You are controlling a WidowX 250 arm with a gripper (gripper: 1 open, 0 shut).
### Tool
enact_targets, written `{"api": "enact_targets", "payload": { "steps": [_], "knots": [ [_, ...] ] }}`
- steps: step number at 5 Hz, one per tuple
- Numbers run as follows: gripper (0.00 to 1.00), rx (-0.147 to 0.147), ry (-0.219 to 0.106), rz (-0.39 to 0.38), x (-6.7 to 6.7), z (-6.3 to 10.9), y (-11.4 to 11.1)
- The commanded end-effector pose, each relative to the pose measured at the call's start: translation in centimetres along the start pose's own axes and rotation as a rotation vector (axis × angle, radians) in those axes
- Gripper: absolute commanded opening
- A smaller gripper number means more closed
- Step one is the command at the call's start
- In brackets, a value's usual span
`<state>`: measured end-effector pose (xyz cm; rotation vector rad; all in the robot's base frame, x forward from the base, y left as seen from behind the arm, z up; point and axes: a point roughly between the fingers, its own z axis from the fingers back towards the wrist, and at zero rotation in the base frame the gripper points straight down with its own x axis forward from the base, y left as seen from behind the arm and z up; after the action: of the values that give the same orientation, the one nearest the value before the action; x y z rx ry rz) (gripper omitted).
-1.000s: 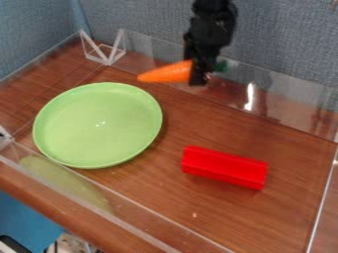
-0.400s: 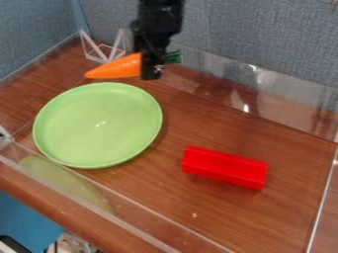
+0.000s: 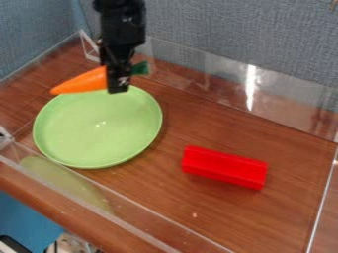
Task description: Put the carrot on the green plate
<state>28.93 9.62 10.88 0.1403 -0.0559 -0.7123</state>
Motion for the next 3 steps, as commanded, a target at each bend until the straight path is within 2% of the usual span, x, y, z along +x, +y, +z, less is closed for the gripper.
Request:
{"api": "enact_targets", "payload": {
  "steps": [1,2,3],
  "knots": [
    [0.00,0.026,-0.022,-0.014,-1.3,0.5,0.9],
    [0.00,0.000,-0.011,-0.024,-1.8,-1.0,1.3],
    [0.00,-0.022,0.001,-0.045,-2.0,-1.5,1.0]
  ]
}}
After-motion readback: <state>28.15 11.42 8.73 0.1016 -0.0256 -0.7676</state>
